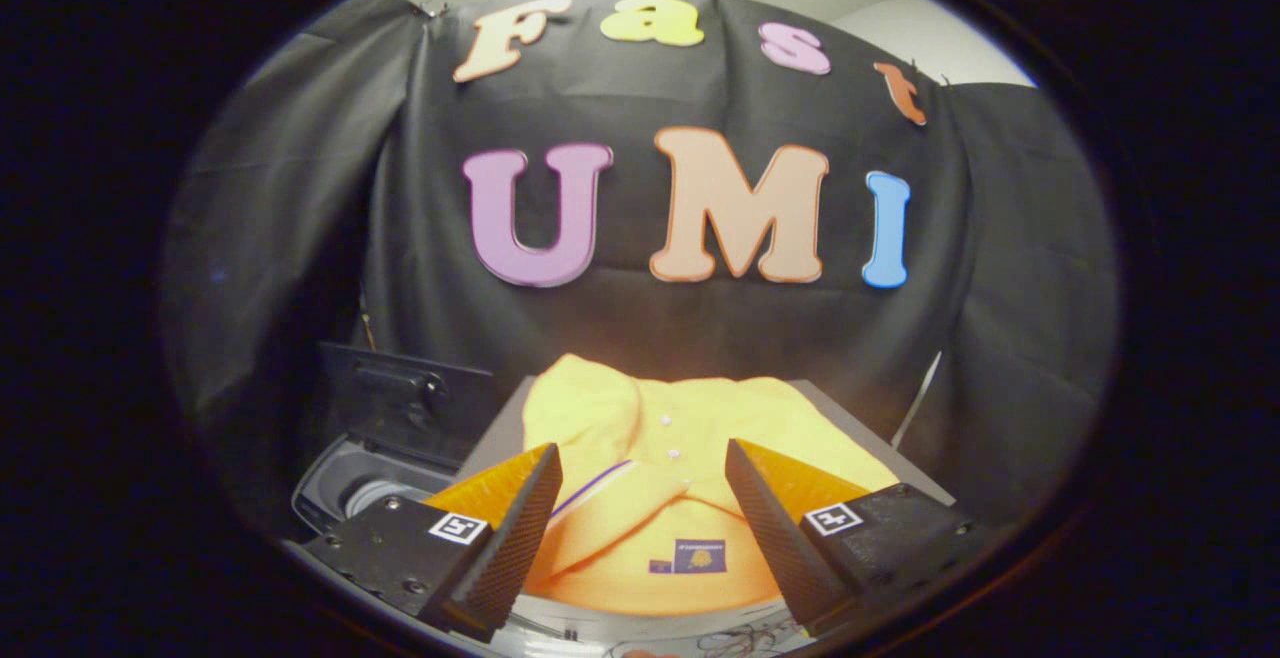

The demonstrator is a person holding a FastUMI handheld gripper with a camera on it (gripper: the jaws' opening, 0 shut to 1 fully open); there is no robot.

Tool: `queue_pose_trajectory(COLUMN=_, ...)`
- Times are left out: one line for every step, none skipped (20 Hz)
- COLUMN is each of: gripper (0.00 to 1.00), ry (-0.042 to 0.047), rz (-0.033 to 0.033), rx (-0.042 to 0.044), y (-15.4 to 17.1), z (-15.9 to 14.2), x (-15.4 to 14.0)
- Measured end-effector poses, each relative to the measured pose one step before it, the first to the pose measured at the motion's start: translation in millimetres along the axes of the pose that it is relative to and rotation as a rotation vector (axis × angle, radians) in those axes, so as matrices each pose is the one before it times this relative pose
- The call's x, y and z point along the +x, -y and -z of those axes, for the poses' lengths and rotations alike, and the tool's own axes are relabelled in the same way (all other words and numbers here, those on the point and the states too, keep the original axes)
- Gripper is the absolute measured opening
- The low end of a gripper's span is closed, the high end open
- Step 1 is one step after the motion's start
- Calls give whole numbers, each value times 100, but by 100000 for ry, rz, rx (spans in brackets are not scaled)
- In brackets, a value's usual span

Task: Put the clothes into the washing machine and then close the washing machine lid.

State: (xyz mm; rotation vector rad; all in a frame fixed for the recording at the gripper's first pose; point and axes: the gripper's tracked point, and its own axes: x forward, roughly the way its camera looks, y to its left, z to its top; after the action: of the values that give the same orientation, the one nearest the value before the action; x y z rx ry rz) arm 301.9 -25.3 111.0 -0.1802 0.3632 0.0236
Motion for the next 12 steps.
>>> queue_pose_trajectory(gripper=100, ry=-2370, rz=713, rx=-1770, y=132, z=256, x=1052)
queue_pose_trajectory(gripper=100, ry=-2319, rz=2160, rx=-346, y=435, z=346, x=877)
queue_pose_trajectory(gripper=99, ry=-2075, rz=912, rx=569, y=346, z=113, x=664)
queue_pose_trajectory(gripper=99, ry=-2626, rz=-532, rx=807, y=-116, z=278, x=687)
queue_pose_trajectory(gripper=97, ry=-4155, rz=-1445, rx=20, y=-185, z=622, x=531)
queue_pose_trajectory(gripper=97, ry=-4016, rz=-1269, rx=1024, y=-182, z=763, x=476)
queue_pose_trajectory(gripper=97, ry=-3591, rz=-4623, rx=3315, y=-641, z=730, x=311)
queue_pose_trajectory(gripper=95, ry=689, rz=-2137, rx=7661, y=-239, z=-213, x=535)
queue_pose_trajectory(gripper=88, ry=-3603, rz=-1248, rx=11223, y=36, z=398, x=254)
queue_pose_trajectory(gripper=85, ry=1958, rz=-29, rx=7720, y=-60, z=-239, x=-768)
queue_pose_trajectory(gripper=84, ry=3019, rz=1295, rx=1198, y=185, z=-351, x=108)
queue_pose_trajectory(gripper=74, ry=-767, rz=383, rx=-3283, y=-168, z=712, x=-242)
